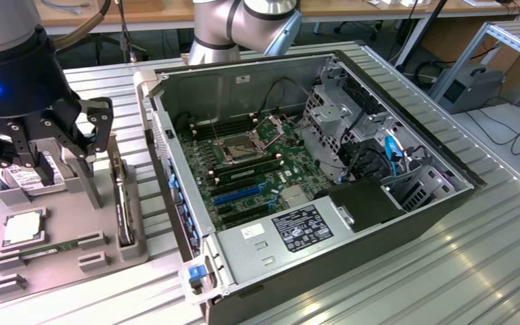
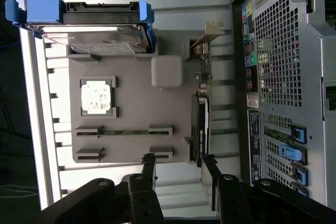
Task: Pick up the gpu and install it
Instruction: 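Pick up the gpu and move the gpu toward the slot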
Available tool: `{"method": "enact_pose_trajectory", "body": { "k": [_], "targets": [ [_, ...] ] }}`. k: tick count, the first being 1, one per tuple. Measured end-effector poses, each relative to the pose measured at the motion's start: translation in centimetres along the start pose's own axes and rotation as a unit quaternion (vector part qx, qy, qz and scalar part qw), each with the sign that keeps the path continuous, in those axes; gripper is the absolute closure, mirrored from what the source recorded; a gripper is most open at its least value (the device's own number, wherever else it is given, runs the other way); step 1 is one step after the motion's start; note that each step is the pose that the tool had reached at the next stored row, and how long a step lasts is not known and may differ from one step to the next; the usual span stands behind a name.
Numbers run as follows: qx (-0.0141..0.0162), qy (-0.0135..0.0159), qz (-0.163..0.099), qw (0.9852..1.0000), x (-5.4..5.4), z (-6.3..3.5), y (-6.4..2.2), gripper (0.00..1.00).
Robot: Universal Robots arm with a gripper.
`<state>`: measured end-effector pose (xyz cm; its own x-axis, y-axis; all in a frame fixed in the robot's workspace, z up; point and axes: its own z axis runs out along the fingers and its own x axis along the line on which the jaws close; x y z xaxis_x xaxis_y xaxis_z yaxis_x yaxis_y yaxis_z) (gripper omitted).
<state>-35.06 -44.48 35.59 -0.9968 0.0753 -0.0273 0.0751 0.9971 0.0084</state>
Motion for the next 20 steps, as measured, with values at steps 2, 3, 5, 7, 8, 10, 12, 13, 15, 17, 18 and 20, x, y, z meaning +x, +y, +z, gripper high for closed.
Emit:
{"method": "enact_pose_trajectory", "body": {
  "k": [2, 3, 5, 7, 8, 10, 12, 13, 15, 17, 18, 20],
  "targets": [
    [0.0000, 0.0000, 0.000, 1.0000, 0.00, 0.06, 0.00, 0.52],
    [0.0000, 0.0000, 0.000, 1.0000, 0.00, 0.09, 0.00, 0.52],
    [0.0000, 0.0000, 0.000, 1.0000, 0.00, 0.17, 0.00, 0.52],
    [0.0000, 0.0000, 0.000, 1.0000, 0.01, 0.24, 0.00, 0.52],
    [0.0000, 0.0000, 0.000, 1.0000, 0.01, 0.27, 0.00, 0.52],
    [0.0000, 0.0000, 0.000, 1.0000, 0.01, 0.33, 0.00, 0.52],
    [0.0000, 0.0000, 0.000, 1.0000, 0.01, 0.40, 0.00, 0.52],
    [0.0000, 0.0000, 0.000, 1.0000, 0.01, 0.43, 0.00, 0.52],
    [0.0000, 0.0000, 0.000, 1.0000, 0.01, 0.51, -0.01, 0.52],
    [0.0000, 0.0000, 0.000, 1.0000, 0.02, 0.57, -0.01, 0.52],
    [0.0000, 0.0000, 0.000, 1.0000, 0.02, 0.60, -0.01, 0.52],
    [0.0000, 0.0000, 0.000, 1.0000, 0.02, 0.68, -0.01, 0.52]
  ]
}}
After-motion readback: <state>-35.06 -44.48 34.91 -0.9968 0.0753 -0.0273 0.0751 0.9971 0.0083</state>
